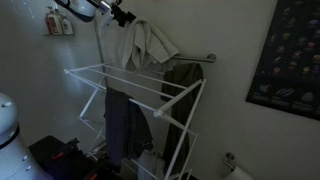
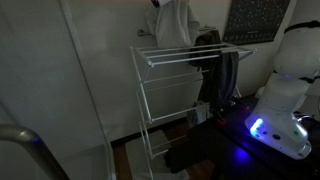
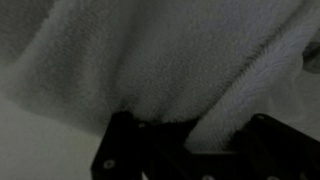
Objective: Move the white towel to the silver hanger then move the black cloth to the second position from you
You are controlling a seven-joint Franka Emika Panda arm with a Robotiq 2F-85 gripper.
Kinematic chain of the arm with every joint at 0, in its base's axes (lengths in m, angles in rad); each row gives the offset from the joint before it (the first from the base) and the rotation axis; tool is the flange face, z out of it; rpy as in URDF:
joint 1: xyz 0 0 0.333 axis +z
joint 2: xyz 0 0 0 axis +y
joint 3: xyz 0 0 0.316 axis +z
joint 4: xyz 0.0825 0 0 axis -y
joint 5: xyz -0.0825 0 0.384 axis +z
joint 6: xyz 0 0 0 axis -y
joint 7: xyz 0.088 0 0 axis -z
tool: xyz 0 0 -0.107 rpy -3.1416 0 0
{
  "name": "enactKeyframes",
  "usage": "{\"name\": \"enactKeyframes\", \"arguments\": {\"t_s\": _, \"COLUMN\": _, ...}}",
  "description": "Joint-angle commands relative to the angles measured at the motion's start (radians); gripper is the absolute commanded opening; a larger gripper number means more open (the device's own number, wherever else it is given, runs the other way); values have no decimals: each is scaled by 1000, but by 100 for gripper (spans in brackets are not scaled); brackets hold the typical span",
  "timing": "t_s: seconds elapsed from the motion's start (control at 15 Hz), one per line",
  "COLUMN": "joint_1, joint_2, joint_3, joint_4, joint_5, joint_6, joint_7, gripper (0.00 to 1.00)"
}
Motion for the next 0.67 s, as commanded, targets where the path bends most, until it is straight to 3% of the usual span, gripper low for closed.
{"name": "enactKeyframes", "arguments": {"t_s": 0.0, "joint_1": 11, "joint_2": 36, "joint_3": -5, "joint_4": 58, "joint_5": 161, "joint_6": 32, "joint_7": -272, "gripper": 0}}
{"name": "enactKeyframes", "arguments": {"t_s": 0.2, "joint_1": -21, "joint_2": 44, "joint_3": 1, "joint_4": 74, "joint_5": 296, "joint_6": 17, "joint_7": -483, "gripper": 0}}
{"name": "enactKeyframes", "arguments": {"t_s": 0.27, "joint_1": -1, "joint_2": 46, "joint_3": -32, "joint_4": 76, "joint_5": 339, "joint_6": 16, "joint_7": -540, "gripper": 0}}
{"name": "enactKeyframes", "arguments": {"t_s": 0.6, "joint_1": -7, "joint_2": 51, "joint_3": -75, "joint_4": 53, "joint_5": 473, "joint_6": 3, "joint_7": -722, "gripper": 0}}
